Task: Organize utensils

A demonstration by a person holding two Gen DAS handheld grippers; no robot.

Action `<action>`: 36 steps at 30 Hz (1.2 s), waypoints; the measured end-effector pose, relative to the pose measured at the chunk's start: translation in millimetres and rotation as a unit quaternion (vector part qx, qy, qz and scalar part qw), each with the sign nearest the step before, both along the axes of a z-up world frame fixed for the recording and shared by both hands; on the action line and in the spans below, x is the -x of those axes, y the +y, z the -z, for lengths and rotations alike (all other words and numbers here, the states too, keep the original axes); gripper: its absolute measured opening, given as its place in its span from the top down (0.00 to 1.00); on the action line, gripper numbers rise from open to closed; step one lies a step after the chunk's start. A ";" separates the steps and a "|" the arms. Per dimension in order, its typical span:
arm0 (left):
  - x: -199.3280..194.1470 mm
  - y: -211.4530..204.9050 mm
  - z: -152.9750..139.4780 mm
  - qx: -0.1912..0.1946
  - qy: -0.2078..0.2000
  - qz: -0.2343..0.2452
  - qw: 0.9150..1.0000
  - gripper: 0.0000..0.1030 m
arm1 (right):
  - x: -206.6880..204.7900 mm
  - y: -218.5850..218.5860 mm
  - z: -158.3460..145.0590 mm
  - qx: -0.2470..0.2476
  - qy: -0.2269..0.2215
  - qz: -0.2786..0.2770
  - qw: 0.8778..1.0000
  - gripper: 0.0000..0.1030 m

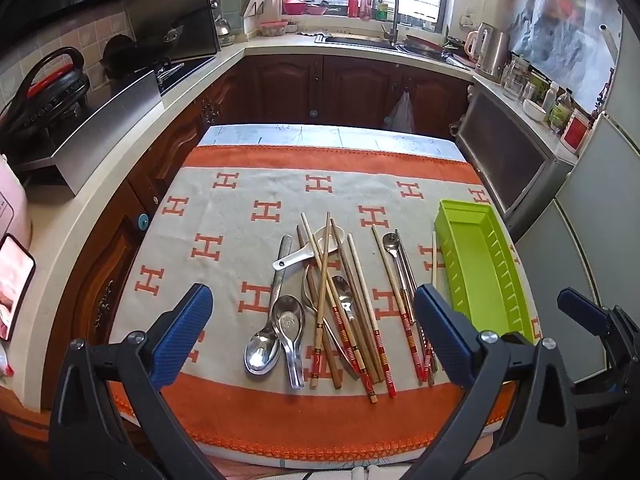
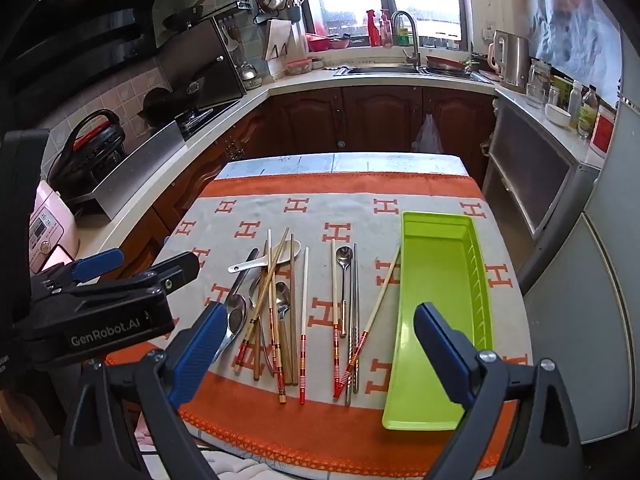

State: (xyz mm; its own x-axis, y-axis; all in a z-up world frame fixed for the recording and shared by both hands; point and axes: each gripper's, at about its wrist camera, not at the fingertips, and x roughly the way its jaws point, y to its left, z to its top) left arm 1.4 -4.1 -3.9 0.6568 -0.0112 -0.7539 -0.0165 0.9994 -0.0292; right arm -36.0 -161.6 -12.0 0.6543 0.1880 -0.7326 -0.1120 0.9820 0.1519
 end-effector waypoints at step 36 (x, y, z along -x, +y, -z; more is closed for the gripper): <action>1.7 -0.1 1.3 -0.006 0.006 0.016 1.000 0.03 | -9.3 -10.0 6.8 -0.008 0.021 0.042 0.999 0.08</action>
State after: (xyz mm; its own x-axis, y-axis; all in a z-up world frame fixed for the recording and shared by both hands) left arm -0.4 -4.2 -5.3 0.6465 -0.0220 -0.7626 0.0149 0.9998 -0.0162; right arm -26.6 -171.6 -18.8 0.6372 0.1455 -0.7568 -0.0229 0.9852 0.1701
